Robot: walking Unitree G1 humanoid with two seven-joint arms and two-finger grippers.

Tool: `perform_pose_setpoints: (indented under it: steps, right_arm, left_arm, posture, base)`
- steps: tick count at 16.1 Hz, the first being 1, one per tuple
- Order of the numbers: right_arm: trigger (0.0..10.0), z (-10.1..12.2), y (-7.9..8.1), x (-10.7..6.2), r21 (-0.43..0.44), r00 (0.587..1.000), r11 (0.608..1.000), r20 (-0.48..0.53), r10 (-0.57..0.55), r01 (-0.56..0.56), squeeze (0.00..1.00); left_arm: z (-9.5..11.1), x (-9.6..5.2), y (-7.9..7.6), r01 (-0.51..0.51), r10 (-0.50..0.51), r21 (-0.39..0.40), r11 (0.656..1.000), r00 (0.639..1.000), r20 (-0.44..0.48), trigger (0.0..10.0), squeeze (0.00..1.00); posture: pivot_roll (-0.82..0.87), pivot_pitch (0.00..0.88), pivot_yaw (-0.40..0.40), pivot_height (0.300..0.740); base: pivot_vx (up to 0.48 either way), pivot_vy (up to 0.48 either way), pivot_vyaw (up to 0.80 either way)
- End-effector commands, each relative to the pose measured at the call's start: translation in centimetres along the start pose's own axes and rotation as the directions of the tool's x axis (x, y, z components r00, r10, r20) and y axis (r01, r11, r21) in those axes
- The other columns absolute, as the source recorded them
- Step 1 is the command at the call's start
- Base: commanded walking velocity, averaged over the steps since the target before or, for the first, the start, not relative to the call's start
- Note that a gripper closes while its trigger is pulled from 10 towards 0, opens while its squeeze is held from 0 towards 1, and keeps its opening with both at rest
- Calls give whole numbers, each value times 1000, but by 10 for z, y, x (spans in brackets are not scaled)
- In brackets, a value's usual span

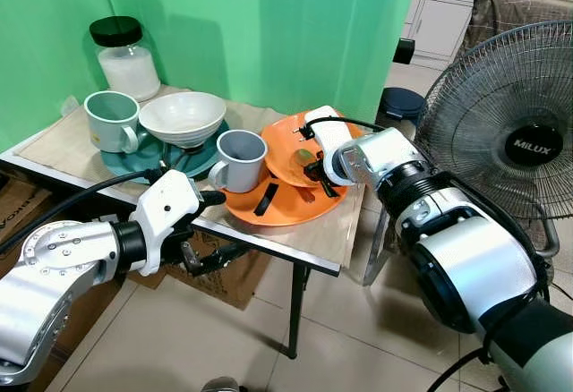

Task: Setting the table

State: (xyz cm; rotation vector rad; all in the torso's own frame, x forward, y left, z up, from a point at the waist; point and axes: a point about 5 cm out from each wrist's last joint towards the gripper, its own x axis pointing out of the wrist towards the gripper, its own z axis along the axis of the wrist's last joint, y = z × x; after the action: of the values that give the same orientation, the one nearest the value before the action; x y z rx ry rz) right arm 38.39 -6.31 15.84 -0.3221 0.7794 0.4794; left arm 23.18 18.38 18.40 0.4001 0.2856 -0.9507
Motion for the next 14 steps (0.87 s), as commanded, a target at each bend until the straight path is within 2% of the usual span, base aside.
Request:
perform_pose_setpoints:
  steps: [1,14]
  right_arm:
    - [0,7,-1,-3,-9,1000,1000,24,1,0,0]
    - [0,13,-5,-6,-1,999,1000,52,1,-1,0]
  left_arm:
    - [2,-3,1,-7,7,13,1000,1000,0,10000,0]
    - [1,-1,3,-22,22,31,999,1000,0,10000,0]
  posture:
    - [178,0,-40,740]
    - [178,0,-38,740]
  base:
    - [0,0,0]
    - [0,0,0]
